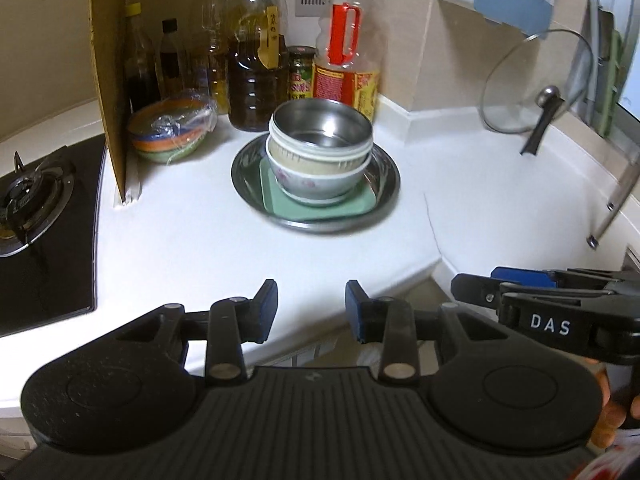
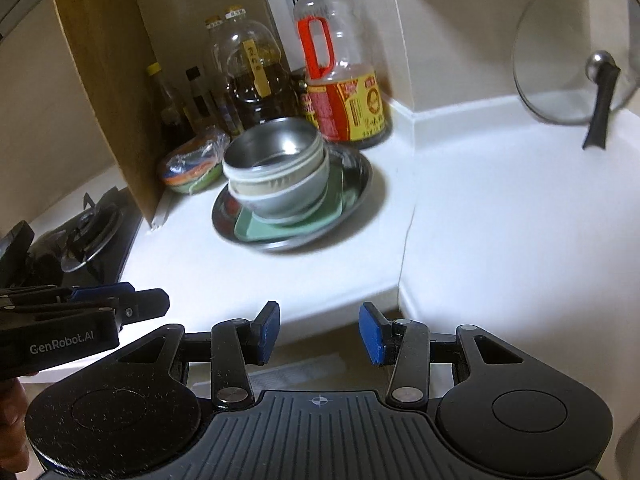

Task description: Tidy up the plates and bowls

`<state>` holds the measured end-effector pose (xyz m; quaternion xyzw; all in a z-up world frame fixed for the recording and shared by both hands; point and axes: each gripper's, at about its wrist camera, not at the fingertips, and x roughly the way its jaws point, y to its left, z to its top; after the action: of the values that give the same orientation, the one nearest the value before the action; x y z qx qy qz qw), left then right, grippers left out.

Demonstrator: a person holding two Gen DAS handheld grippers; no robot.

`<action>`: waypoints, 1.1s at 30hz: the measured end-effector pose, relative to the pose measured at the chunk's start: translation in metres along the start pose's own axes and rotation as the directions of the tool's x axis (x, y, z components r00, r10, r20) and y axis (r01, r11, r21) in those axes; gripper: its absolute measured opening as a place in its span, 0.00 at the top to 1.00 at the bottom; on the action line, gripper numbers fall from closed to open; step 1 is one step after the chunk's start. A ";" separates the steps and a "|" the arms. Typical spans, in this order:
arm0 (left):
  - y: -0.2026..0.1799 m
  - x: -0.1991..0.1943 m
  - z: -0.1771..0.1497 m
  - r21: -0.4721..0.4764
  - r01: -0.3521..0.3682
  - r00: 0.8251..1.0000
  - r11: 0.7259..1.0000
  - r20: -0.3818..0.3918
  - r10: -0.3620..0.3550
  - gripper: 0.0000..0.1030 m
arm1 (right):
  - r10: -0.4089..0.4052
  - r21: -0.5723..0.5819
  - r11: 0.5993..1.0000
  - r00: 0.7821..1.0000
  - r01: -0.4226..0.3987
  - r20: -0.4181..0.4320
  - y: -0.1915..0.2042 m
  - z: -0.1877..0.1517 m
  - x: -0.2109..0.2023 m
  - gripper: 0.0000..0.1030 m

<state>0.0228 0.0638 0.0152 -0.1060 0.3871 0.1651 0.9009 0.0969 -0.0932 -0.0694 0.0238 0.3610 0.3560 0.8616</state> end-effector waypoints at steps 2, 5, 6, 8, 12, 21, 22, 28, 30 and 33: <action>0.004 -0.008 -0.007 0.010 0.008 1.000 1.000 -0.004 -0.008 0.68 | -0.003 0.021 1.000 1.000 0.003 -0.006 0.006 -0.010 -0.007 0.57; 0.009 -0.020 -0.019 0.025 0.025 1.000 0.999 -0.012 -0.025 0.68 | -0.007 0.045 0.999 1.000 0.007 -0.009 0.017 -0.024 -0.016 0.57; 0.011 -0.023 -0.023 0.030 0.030 0.999 0.999 -0.018 -0.030 0.68 | -0.011 0.054 0.998 1.000 0.011 -0.008 0.021 -0.029 -0.020 0.57; 0.014 -0.027 -0.030 0.039 0.035 0.999 0.999 -0.028 -0.034 0.68 | -0.018 0.069 0.997 1.000 0.019 -0.010 0.028 -0.038 -0.027 0.57; 0.018 -0.034 -0.045 0.058 0.047 0.998 0.997 -0.041 -0.045 0.68 | -0.040 0.089 0.995 0.999 0.041 -0.009 0.039 -0.055 -0.038 0.57; 0.015 -0.044 -0.056 0.067 0.083 0.995 0.994 -0.059 -0.079 0.68 | -0.059 0.103 0.993 0.998 0.061 -0.019 0.046 -0.068 -0.052 0.57; 0.014 -0.045 -0.056 0.068 0.083 0.995 0.994 -0.056 -0.079 0.68 | -0.059 0.100 0.993 0.998 0.061 -0.017 0.045 -0.067 -0.052 0.57; 0.006 -0.045 -0.053 0.059 0.088 0.995 0.994 -0.049 -0.085 0.68 | -0.062 0.069 0.996 0.998 0.063 -0.025 0.040 -0.063 -0.053 0.57; 0.002 -0.045 -0.052 0.059 0.090 0.995 0.994 -0.046 -0.087 0.68 | -0.063 0.063 0.996 0.998 0.064 -0.024 0.036 -0.062 -0.055 0.57; -0.004 -0.044 -0.050 0.057 0.093 0.995 0.994 -0.043 -0.090 0.68 | -0.064 0.058 0.996 0.998 0.065 -0.022 0.032 -0.060 -0.057 0.57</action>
<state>-0.0374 0.0345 0.0134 -0.1003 0.4048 0.1100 0.9022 0.0123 -0.1183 -0.0699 0.0337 0.3803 0.3175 0.8680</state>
